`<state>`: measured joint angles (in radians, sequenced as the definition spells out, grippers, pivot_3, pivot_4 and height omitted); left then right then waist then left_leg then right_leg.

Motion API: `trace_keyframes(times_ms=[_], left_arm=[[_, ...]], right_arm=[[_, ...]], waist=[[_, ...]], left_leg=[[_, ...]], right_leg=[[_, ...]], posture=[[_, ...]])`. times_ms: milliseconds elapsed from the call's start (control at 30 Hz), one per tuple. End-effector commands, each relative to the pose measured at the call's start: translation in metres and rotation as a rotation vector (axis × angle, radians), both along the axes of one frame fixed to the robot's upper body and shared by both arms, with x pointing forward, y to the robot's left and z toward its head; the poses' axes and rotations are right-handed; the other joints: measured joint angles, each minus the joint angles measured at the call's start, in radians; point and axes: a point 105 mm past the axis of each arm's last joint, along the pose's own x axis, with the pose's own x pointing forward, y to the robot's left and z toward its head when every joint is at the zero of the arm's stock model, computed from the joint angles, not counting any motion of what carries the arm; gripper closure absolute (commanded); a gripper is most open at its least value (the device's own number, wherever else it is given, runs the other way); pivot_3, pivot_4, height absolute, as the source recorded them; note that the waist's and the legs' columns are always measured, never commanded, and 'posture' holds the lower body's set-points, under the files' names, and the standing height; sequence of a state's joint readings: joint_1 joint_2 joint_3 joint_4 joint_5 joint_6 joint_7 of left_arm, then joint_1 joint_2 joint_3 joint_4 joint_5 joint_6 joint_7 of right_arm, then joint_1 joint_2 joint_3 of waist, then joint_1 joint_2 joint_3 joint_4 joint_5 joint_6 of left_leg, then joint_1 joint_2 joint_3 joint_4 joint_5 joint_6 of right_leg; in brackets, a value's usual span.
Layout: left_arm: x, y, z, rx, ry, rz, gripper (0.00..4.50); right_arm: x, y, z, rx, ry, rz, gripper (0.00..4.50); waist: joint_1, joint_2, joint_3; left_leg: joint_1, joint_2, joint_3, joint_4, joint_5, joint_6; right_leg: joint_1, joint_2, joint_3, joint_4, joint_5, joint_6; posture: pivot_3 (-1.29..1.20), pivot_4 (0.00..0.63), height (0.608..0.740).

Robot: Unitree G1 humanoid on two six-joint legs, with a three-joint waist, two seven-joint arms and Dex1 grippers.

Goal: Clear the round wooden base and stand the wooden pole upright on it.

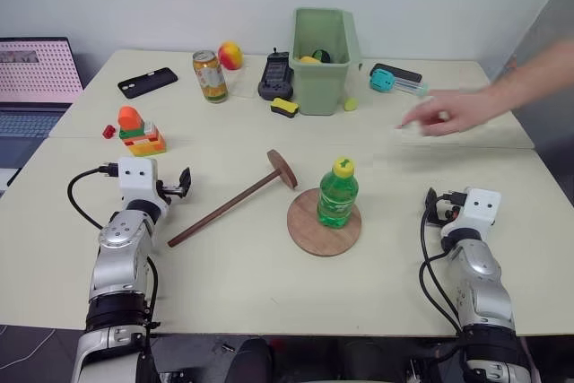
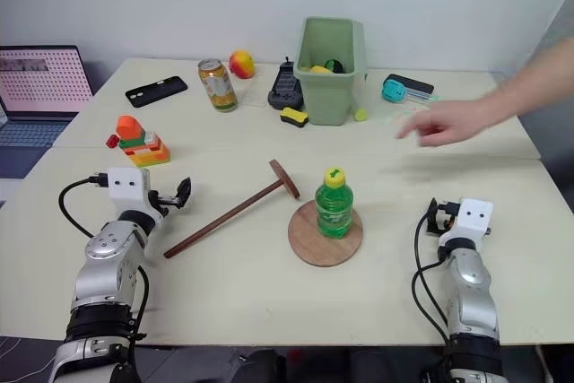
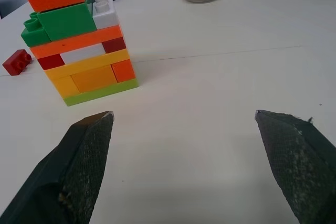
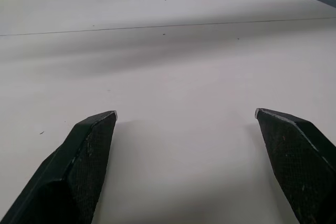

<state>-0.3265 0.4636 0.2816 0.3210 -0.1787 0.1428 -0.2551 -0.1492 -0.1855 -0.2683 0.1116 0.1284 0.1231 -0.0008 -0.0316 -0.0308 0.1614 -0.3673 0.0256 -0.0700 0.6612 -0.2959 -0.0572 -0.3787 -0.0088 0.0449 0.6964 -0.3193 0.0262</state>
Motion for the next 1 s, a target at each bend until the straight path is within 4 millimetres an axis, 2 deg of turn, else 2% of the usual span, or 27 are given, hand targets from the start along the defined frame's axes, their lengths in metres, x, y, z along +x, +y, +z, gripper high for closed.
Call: trace_keyframes(times_ms=[33, 200, 267, 333, 433, 500, 600, 700, 800, 1000], left_arm=[[0.001, 0.001, 0.015, 0.021, -0.043, -0.016, 0.00], [-0.001, 0.002, 0.019, 0.011, -0.054, -0.022, 0.00], [-0.002, 0.001, 0.025, 0.010, -0.053, -0.061, 0.00], [-0.003, -0.007, 0.038, 0.012, -0.058, -0.153, 0.00], [-0.013, -0.035, 0.065, 0.004, -0.062, -0.400, 0.00], [-0.036, -0.071, 0.089, 0.018, -0.046, -0.693, 0.00], [-0.070, -0.109, 0.108, 0.063, 0.014, -0.992, 0.00], [-0.094, -0.135, 0.126, 0.073, 0.034, -1.179, 0.00], [-0.108, -0.154, 0.140, 0.072, 0.035, -1.293, 0.00], [-0.123, -0.171, 0.149, 0.077, 0.031, -1.383, 0.00]], right_arm=[[-0.003, 0.000, -0.007, -0.005, 0.032, -0.003, 0.06], [-0.003, 0.000, 0.002, -0.040, 0.019, 0.035, 0.06], [-0.002, 0.001, 0.013, -0.062, 0.013, 0.095, 0.06], [-0.002, 0.010, 0.029, -0.056, -0.001, 0.226, 0.06], [-0.005, 0.037, 0.057, -0.006, -0.003, 0.530, 0.06], [-0.017, 0.058, 0.077, 0.029, 0.062, 0.814, 0.06], [-0.038, 0.084, 0.107, 0.095, 0.130, 1.120, 0.06], [-0.046, 0.100, 0.127, 0.052, 0.186, 1.278, 0.06], [-0.048, 0.115, 0.141, 0.043, 0.188, 1.354, 0.06], [-0.049, 0.140, 0.152, 0.046, 0.148, 1.424, 0.06]], waist=[[0.000, 0.000, 0.000], [0.000, 0.001, 0.000], [0.000, 0.002, 0.002], [0.000, 0.004, 0.004], [0.000, 0.009, 0.008], [0.000, 0.012, 0.009], [-0.001, 0.015, 0.024], [-0.001, 0.015, 0.025], [0.000, 0.015, 0.025], [0.001, 0.015, 0.025]], left_leg=[[0.000, 0.000, 0.000, 0.000, 0.000, 0.000], [0.000, 0.000, 0.000, 0.000, 0.000, 0.000], [0.000, 0.000, 0.000, 0.000, 0.000, 0.000], [-0.001, 0.000, 0.000, 0.000, 0.000, 0.000], [-0.002, 0.000, 0.000, 0.000, 0.000, 0.000], [-0.003, -0.001, -0.001, 0.000, 0.000, 0.000], [-0.004, 0.000, -0.002, 0.000, 0.000, 0.000], [-0.008, 0.000, -0.003, 0.001, 0.000, 0.000], [-0.010, 0.001, -0.005, 0.001, 0.000, 0.000], [-0.015, 0.001, -0.005, 0.001, 0.000, 0.000]], right_leg=[[0.000, 0.000, 0.000, 0.000, 0.000, 0.000], [0.000, 0.000, 0.000, 0.000, 0.000, 0.000], [0.000, 0.000, 0.000, 0.000, 0.000, 0.000], [-0.001, 0.000, 0.000, -0.001, 0.000, 0.000], [-0.001, 0.000, 0.000, -0.001, 0.000, 0.000], [-0.001, 0.001, 0.000, -0.002, 0.000, 0.000], [-0.001, 0.002, -0.001, -0.003, 0.000, 0.000], [-0.004, 0.002, -0.001, -0.004, 0.000, 0.000], [-0.003, 0.005, -0.003, -0.007, 0.000, 0.000], [-0.007, 0.006, -0.004, -0.007, 0.000, 0.000]], posture=[[0.00, 0.150, 0.740], [0.00, 0.150, 0.740], [0.00, 0.150, 0.740], [0.00, 0.150, 0.740], [0.00, 0.150, 0.740], [0.00, 0.150, 0.740], [0.00, 0.150, 0.740], [0.00, 0.150, 0.740], [0.00, 0.150, 0.740], [0.00, 0.150, 0.740]])
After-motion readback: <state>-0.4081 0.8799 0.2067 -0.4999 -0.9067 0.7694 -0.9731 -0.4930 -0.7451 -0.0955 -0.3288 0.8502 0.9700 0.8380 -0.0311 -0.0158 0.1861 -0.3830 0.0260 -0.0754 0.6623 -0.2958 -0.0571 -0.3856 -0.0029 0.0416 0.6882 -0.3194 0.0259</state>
